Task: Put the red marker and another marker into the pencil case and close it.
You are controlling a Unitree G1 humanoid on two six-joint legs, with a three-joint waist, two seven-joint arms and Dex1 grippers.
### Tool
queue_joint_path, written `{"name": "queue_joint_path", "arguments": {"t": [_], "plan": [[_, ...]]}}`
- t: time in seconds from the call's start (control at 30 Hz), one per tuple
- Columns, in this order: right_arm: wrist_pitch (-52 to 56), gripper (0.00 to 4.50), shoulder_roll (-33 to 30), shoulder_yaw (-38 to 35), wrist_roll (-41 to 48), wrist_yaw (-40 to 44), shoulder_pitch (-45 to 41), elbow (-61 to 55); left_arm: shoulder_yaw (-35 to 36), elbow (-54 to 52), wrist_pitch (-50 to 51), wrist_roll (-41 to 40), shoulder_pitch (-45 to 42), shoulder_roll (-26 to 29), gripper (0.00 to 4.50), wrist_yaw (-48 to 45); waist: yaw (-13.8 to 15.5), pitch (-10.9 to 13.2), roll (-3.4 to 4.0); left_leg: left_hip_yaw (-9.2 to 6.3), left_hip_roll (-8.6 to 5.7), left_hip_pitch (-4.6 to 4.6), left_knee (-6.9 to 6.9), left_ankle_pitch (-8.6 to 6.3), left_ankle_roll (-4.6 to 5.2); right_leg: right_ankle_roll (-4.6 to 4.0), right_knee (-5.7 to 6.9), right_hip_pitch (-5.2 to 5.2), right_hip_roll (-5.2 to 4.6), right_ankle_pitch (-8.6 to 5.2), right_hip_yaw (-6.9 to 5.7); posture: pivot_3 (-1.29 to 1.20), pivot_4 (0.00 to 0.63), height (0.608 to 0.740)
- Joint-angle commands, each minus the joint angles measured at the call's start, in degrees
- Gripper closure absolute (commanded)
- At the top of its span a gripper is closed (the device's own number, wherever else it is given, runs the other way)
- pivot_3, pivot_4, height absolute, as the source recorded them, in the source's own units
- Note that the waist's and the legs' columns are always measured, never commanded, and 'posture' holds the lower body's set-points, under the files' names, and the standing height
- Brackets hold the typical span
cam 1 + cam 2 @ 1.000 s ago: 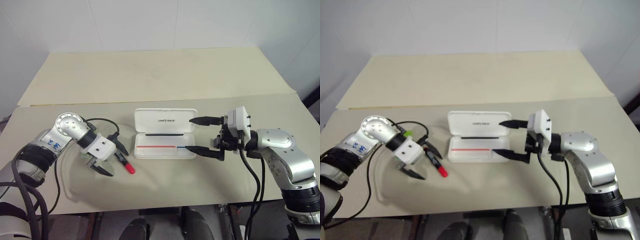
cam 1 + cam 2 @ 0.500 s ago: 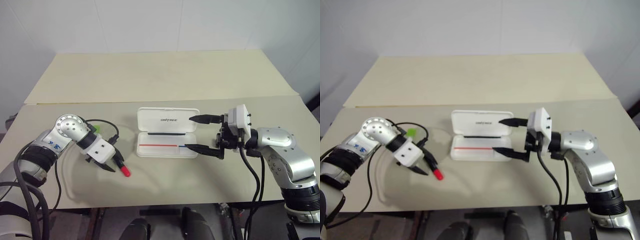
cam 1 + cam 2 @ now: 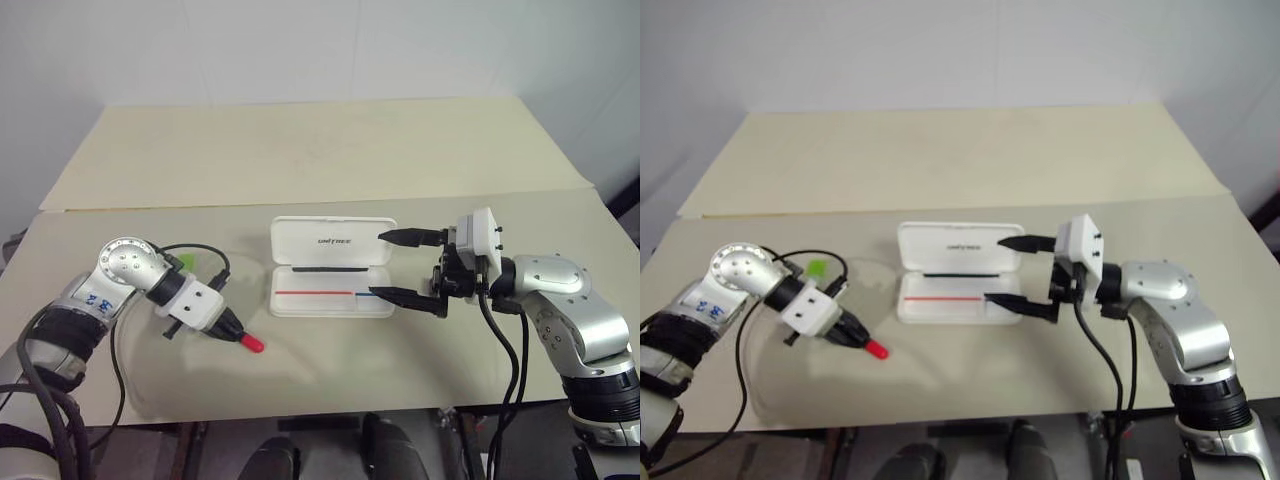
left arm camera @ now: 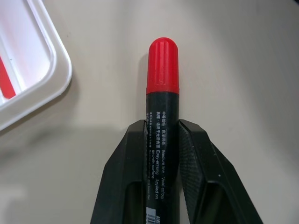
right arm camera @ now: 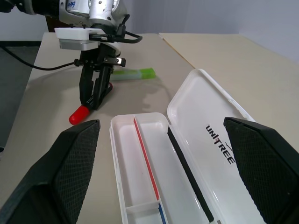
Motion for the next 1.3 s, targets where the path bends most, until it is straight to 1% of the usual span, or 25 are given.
{"name": "queue_joint_path", "arguments": {"t": [0.03, 0.27, 0.37, 0.5, 0.6, 0.67, 0.8, 0.9, 0.97, 1.07, 1.3], "plan": [[-0.6, 0.0, 0.2, -0.9, 0.6, -0.1, -0.6, -1.4, 3.5, -4.8, 2.6, -2.3, 2.8, 1.7, 3.94, -5.2, -0.3, 0.0, 0.0, 0.03, 0.03, 0.0, 0.0, -0.03, 0.01, -0.01, -0.02, -0.01, 0.01, 0.0, 0.0, 0.0, 0.15, 0.74], [-0.8, 0.0, 0.4, -0.4, 0.4, 0.7, -1.4, -0.2, 9.7, -12.5, 7.3, -5.4, 8.3, 4.8, 3.94, -4.5, -0.7, 0.0, -0.01, 0.14, 0.29, 0.0, 0.0, -0.2, -0.04, -0.05, -0.16, -0.03, 0.22, -0.03, -0.01, 0.0, 0.15, 0.74], [-0.8, 0.0, 0.5, -0.3, 0.3, 0.8, -1.4, -0.1, 11.7, -14.4, 9.0, -5.8, 9.3, 4.6, 3.94, -3.2, -0.7, 0.0, -0.01, 0.17, 0.32, 0.0, 0.0, -0.24, -0.05, -0.07, -0.17, -0.04, 0.26, -0.04, -0.01, 0.0, 0.15, 0.74], [-0.6, 0.0, 0.5, -0.2, 0.4, 1.0, -1.4, -0.1, 13.8, -16.9, 13.5, -6.3, 9.1, 2.8, 3.94, -1.1, -0.6, 0.0, -0.01, 0.2, 0.32, 0.0, 0.0, -0.27, -0.02, -0.07, -0.21, -0.04, 0.26, -0.04, 0.0, 0.0, 0.15, 0.74], [-0.5, 0.0, 0.3, -0.3, 0.4, 1.2, -1.4, -0.1, 14.8, -19.5, 18.8, -6.9, 8.3, 0.8, 3.94, 0.7, -0.6, 0.0, -0.01, 0.21, 0.32, 0.0, 0.0, -0.29, 0.0, -0.07, -0.23, -0.04, 0.26, -0.04, -0.01, 0.0, 0.15, 0.74], [-0.4, 0.0, 0.3, -0.4, 0.5, 1.2, -1.3, -0.1, 15.5, -20.5, 20.5, -6.6, 8.3, 0.0, 3.94, 0.8, -0.6, 0.0, -0.01, 0.22, 0.32, -0.01, 0.0, -0.3, 0.0, -0.07, -0.24, -0.04, 0.27, -0.04, -0.01, 0.0, 0.15, 0.74], [-0.4, 0.0, -0.5, -0.9, 0.6, 1.8, -1.3, -0.3, 15.7, -22.4, 31.7, -7.0, 3.7, -6.1, 3.94, 5.9, -0.4, 0.0, -0.02, 0.24, 0.33, -0.01, 0.01, -0.32, -0.01, -0.07, -0.25, -0.03, 0.29, -0.04, -0.01, 0.0, 0.15, 0.74], [-0.7, 0.0, -1.6, -0.9, 0.4, 3.1, -0.9, -0.5, 15.6, -22.0, 36.3, -6.1, 0.3, -10.2, 3.94, 8.7, -0.4, 0.0, -0.02, 0.23, 0.32, -0.01, 0.06, -0.32, -0.01, -0.06, -0.25, 0.0, 0.29, -0.03, -0.01, 0.0, 0.15, 0.74], [-0.9, 0.0, -2.4, -1.2, 0.3, 4.0, -0.3, -0.5, 15.2, -21.4, 38.2, -5.1, -1.4, -12.4, 3.94, 10.0, -0.4, 0.0, -0.02, 0.24, 0.33, -0.01, 0.06, -0.32, -0.01, -0.06, -0.26, -0.01, 0.29, -0.03, -0.01, 0.0, 0.15, 0.74], [-1.0, 0.0, -3.3, -1.5, 0.4, 4.7, 0.2, -0.4, 14.4, -20.6, 38.6, -2.9, -2.4, -13.9, 3.94, 10.2, -0.7, 0.0, -0.02, 0.25, 0.34, 0.0, 0.05, -0.34, -0.04, -0.06, -0.29, -0.01, 0.31, -0.03, 0.0, 0.0, 0.15, 0.74], [-0.8, 0.0, -4.1, -2.2, 0.6, 4.2, 1.0, -1.0, 13.2, -18.8, 40.2, 1.6, -4.2, -18.5, 3.94, 13.2, -0.4, 0.0, -0.02, 0.29, 0.37, 0.0, 0.07, -0.35, -0.07, -0.06, -0.29, -0.02, 0.32, -0.03, 0.02, 0.0, 0.15, 0.74]]}}
